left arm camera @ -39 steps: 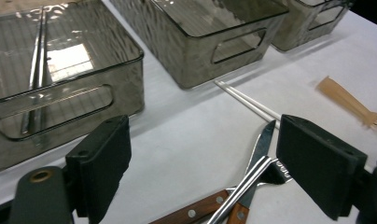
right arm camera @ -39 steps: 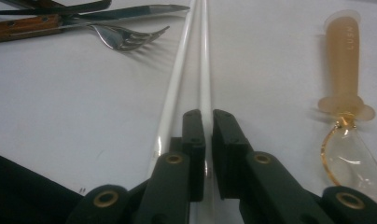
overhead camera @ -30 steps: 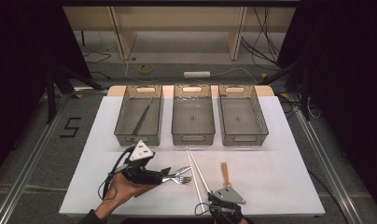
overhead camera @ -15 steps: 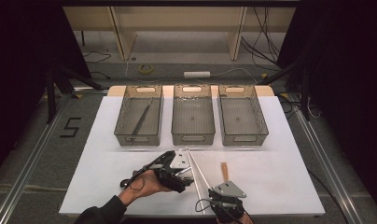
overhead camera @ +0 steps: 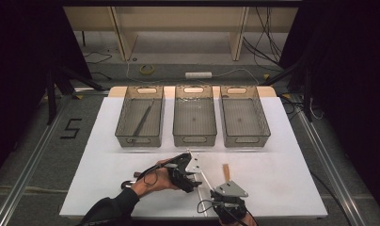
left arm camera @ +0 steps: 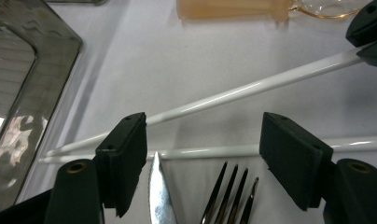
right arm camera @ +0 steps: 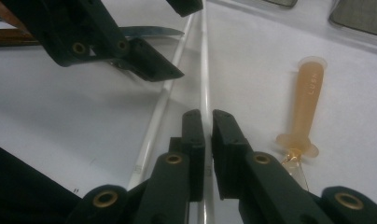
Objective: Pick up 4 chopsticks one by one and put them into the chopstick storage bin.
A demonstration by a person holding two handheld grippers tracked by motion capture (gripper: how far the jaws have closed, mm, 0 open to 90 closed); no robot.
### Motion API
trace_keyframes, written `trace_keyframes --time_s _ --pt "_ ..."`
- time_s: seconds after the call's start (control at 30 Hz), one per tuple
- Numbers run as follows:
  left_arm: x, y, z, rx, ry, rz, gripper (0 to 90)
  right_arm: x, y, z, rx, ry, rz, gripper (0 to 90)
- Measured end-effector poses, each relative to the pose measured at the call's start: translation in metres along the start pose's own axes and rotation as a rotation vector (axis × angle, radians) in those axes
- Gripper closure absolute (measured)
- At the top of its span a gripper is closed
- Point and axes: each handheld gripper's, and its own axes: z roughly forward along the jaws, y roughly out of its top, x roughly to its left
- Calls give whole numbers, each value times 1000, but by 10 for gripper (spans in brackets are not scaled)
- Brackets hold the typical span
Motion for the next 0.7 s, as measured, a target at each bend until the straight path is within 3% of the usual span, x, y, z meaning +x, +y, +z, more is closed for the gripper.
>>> trace_keyframes --time_s 0.43,0.5,0.7 --pt "-1 11 11 25 -15 111 363 0 2 -2 4 10 -17 844" --pt "-1 12 12 25 -20 113 366 0 2 -2 5 12 -18 844" --pt "0 14 14 41 5 152 376 0 4 -4 -2 13 -22 844"
